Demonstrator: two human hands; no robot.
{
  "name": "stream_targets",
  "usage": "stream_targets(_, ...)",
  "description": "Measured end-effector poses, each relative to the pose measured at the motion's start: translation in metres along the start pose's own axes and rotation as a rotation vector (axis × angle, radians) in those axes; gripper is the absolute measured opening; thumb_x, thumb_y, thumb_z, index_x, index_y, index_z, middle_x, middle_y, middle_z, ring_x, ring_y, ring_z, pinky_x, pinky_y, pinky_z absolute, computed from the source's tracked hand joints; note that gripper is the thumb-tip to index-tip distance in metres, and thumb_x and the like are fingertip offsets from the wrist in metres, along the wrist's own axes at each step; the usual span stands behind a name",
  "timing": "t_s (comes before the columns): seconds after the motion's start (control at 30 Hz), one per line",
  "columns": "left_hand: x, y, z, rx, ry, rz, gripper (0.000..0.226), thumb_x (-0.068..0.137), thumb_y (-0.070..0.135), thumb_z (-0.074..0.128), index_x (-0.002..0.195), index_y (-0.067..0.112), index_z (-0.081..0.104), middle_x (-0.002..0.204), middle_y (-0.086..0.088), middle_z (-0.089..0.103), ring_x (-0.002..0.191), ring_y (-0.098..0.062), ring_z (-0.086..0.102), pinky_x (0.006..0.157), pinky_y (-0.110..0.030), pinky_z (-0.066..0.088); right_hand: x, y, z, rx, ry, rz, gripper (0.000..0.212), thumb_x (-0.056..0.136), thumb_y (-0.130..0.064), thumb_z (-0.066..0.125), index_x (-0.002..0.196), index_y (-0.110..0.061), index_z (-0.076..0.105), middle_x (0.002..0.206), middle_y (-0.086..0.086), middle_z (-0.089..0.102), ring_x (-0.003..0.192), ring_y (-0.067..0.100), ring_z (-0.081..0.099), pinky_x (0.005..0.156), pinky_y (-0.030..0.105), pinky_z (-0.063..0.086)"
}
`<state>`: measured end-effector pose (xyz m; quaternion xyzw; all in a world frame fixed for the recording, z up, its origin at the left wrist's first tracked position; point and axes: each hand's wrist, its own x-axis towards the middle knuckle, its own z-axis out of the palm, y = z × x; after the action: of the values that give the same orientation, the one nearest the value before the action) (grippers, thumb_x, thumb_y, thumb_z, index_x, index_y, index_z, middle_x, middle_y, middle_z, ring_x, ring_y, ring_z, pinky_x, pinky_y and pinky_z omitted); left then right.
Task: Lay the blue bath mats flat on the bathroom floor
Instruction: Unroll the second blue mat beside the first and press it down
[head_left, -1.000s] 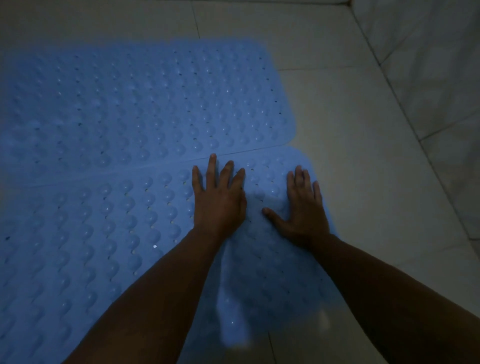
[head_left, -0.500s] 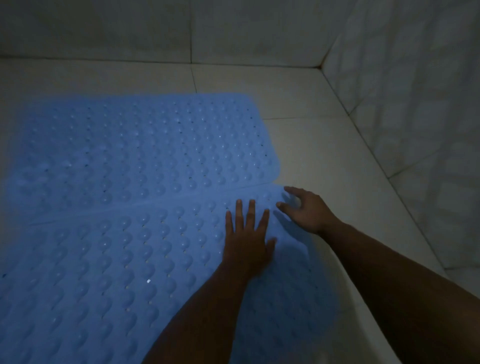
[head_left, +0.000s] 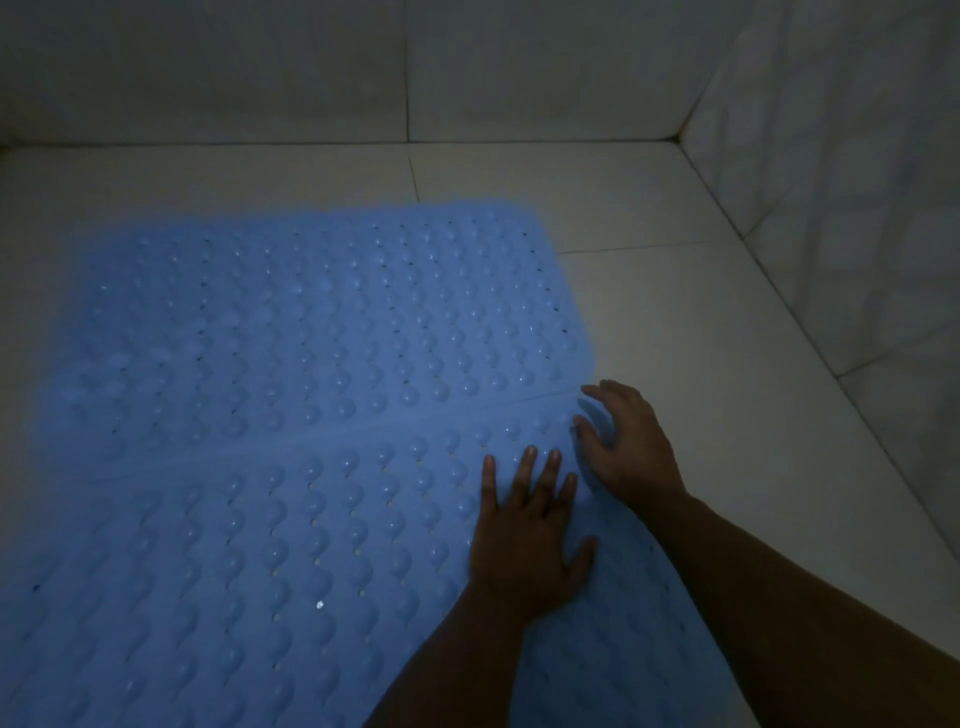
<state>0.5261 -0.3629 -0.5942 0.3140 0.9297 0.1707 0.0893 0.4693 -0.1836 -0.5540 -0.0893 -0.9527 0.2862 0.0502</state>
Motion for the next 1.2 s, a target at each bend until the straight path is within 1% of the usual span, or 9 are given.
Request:
stream_targets(0.13,0.014,-0.003,-0.030,-0.077,-0.114,-0.017,0.083,0.081,0.058,0.024,0.148,0.017,0.050,0.161,-0.009,0.040,0.151,-0.033,0.031,0.118,-0.073,0.008,0.005,-0.017,-0.015,-0.022,-0.120,0.057,0.033,0.090,-0.041,0.061,0.117,-0.024,0.069,0.123,0.001,0.065,0.117,0.023,0.061,0.103,0.038,0.047)
stream_targets(0.2,0.020,-0.010,-0.060,-0.213,-0.115,-0.095,0.085,0.079,0.051,0.014,0.147,0.016,0.049,0.149,-0.013,0.053,0.141,-0.035,0.046,0.117,-0.063,0.027,0.004,-0.031,-0.020,-0.063,-0.261,0.118,0.028,0.093,-0.036,0.064,0.117,-0.022,0.070,0.123,0.003,0.069,0.116,0.022,0.063,0.100,0.030,0.046)
stream_targets(0.3,0.006,-0.033,-0.096,-0.247,0.021,-0.193,0.064,0.086,0.034,0.035,0.145,0.018,0.055,0.135,-0.010,0.064,0.128,-0.036,0.056,0.103,-0.050,0.046,-0.013,-0.055,-0.013,-0.138,-0.311,0.093,0.043,0.094,-0.047,0.052,0.124,-0.020,0.067,0.128,0.005,0.067,0.118,0.025,0.062,0.101,0.033,0.047)
stream_targets(0.47,-0.046,-0.063,-0.092,-0.027,0.090,-0.269,0.058,0.075,0.031,0.042,0.123,0.019,0.072,0.120,-0.002,0.073,0.123,-0.032,0.064,0.091,-0.045,0.055,-0.075,-0.084,0.034,-0.273,-0.362,0.034,0.072,0.098,-0.058,0.027,0.158,-0.018,0.027,0.165,0.008,0.024,0.153,0.025,0.021,0.124,0.043,0.020)
stream_targets(0.6,-0.068,-0.083,-0.082,0.005,0.055,-0.316,0.065,0.067,0.035,0.058,0.128,0.017,0.068,0.131,-0.007,0.068,0.133,-0.036,0.056,0.098,-0.050,0.053,-0.108,-0.081,0.074,-0.399,-0.412,0.000,0.089,0.094,-0.075,0.018,0.158,-0.023,-0.015,0.163,0.000,-0.030,0.152,0.019,-0.024,0.123,0.050,-0.013)
stream_targets(0.8,-0.075,-0.101,-0.084,0.021,0.082,-0.323,0.064,0.078,0.039,0.036,0.130,0.017,0.066,0.135,-0.006,0.065,0.135,-0.035,0.054,0.100,-0.049,0.051,-0.118,-0.081,0.094,-0.507,-0.147,-0.047,0.098,0.091,-0.079,0.024,0.160,-0.011,0.013,0.169,0.008,0.006,0.156,0.022,0.003,0.124,0.054,0.005)
stream_targets(0.93,-0.074,-0.115,-0.084,0.048,0.097,-0.323,0.060,0.080,0.030,0.038,0.132,0.018,0.064,0.142,-0.009,0.060,0.137,-0.036,0.052,0.100,-0.049,0.050,-0.119,-0.079,0.096,-0.547,-0.133,-0.064,0.099,0.090,-0.081,0.023,0.160,-0.012,0.014,0.169,0.009,0.007,0.156,0.024,0.005,0.124,0.055,0.007)
stream_targets(1.1,-0.077,-0.122,-0.092,0.062,0.131,-0.356,0.059,0.079,0.023,0.048,0.135,0.016,0.062,0.149,-0.013,0.054,0.141,-0.038,0.046,0.104,-0.053,0.045,-0.110,-0.086,0.089,-0.502,-0.350,0.010,0.105,0.085,-0.087,0.019,0.160,-0.018,-0.006,0.167,0.004,-0.019,0.155,0.025,-0.009,0.123,0.057,-0.002)
stream_targets(1.2,-0.076,-0.115,-0.106,0.043,0.032,-0.366,0.062,0.092,0.022,0.048,0.153,0.019,0.041,0.165,-0.008,0.030,0.155,-0.033,0.018,0.119,-0.050,0.026,-0.093,-0.090,0.071,-0.476,-0.617,0.103,0.103,0.084,-0.087,0.017,0.156,-0.024,-0.022,0.156,0.000,-0.041,0.151,0.024,-0.025,0.122,0.056,-0.009)
